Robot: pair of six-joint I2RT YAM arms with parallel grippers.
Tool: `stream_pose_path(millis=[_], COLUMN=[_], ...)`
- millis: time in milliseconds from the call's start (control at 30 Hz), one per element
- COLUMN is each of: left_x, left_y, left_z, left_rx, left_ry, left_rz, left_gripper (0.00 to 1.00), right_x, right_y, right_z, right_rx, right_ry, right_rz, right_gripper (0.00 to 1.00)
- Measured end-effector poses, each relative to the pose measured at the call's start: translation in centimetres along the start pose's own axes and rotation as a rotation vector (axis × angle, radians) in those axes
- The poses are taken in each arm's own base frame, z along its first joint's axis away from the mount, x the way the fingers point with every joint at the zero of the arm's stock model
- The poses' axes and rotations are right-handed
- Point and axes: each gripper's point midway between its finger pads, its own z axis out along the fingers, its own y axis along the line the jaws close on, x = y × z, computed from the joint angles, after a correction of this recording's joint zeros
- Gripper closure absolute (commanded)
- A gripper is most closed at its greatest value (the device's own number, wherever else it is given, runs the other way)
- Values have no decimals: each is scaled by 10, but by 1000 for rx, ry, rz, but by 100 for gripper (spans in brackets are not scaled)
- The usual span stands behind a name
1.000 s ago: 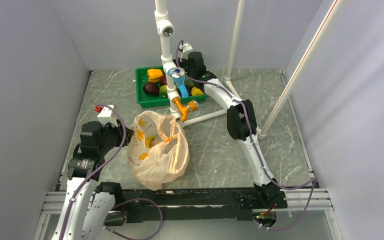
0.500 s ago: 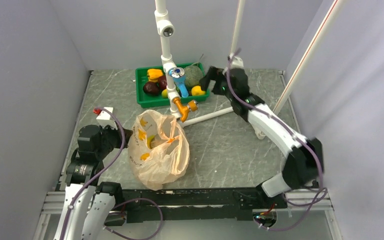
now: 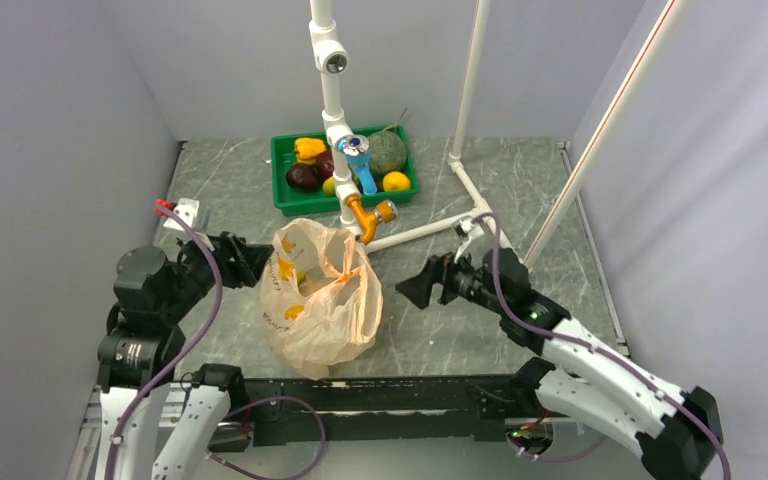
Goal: Take the fake fruits out of the plastic bag
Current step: Adjust the plastic bag at the center of the board.
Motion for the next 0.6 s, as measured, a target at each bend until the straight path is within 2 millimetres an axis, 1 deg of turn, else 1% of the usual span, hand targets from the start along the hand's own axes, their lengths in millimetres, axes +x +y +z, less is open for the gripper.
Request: stream_pose_path(millis=[33,67,100,133,233,300,333,433,533,567,600], left_x=[3,8,15,21,43,54,61,73,70,68,67], left_y=[-2,-1,1,4,18,25,29,36,37,38,39], left_z=[0,2,6,11,32,45,52,65,80,87,93], left_rx=[11,14,11,5,-21,-28,-30,-24,4,11,15], left_ry=[16,43,76,112,234,297,333,402,429,430,433], left_rz=[-3,-14,-24,-32,-56,-61,-62,-58,-43,-37,-33], left_gripper=[11,8,3,1,1,1,1,1,1,1,3], right_x=[6,10,15,21,32,37,39,38,38,38,39], right_y=[10,17,27,38,75,96,110,136,147,147,147], right_z=[-8,-14,-20,-25,-36,-39,-40,-40,-29,-24,-18], right_rx=[-63,-112,-173,-232,-397,-463,-499,-550,-523,-502,-478], right_ry=[3,2,6,19,62,92,103,102,92,89,86], right_rz=[-17,-30,-47,-61,-114,-145,-168,-222,-263,-277,-288], right_gripper=[1,1,1,1,1,1,1,1,1,1,1])
